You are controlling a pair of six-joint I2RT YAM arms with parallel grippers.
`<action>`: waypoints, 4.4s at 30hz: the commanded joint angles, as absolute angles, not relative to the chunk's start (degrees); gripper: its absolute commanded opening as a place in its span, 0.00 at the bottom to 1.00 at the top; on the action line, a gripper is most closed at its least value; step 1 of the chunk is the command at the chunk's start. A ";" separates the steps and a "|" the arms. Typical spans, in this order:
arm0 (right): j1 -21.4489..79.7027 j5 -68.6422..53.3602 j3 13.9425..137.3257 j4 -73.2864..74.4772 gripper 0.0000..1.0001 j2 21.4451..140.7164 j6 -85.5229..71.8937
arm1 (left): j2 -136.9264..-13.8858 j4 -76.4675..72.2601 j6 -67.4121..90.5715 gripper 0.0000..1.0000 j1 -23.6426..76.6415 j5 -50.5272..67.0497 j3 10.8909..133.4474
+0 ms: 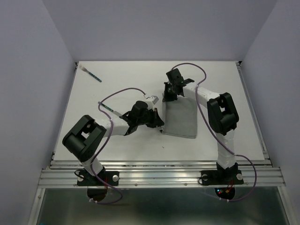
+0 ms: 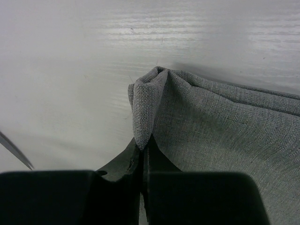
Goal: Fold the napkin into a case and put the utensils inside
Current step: Turn over the upper triangle folded napkin at the center of the board, then move the lower triangle-folded napkin to the center of the board.
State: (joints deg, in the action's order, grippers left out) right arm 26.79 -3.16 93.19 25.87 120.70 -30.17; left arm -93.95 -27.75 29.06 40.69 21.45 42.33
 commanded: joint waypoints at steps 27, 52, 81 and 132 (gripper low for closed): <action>31.64 5.98 101.25 24.17 0.01 126.12 -27.33 | -86.14 -26.20 32.34 0.80 41.84 21.98 33.58; 19.10 4.14 81.57 18.11 0.55 102.57 -31.11 | -82.50 -10.64 32.52 0.72 37.44 13.62 51.48; 9.84 3.43 88.69 19.86 0.19 119.63 -26.98 | -100.28 -11.43 30.41 0.36 37.35 16.08 50.10; 9.84 2.35 58.10 15.63 0.28 92.04 -31.73 | -83.94 -5.90 35.77 0.45 42.71 18.90 39.81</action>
State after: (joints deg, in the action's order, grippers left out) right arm 10.13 1.17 59.42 13.82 99.04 -30.74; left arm -89.47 -9.69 35.14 42.50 20.62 39.42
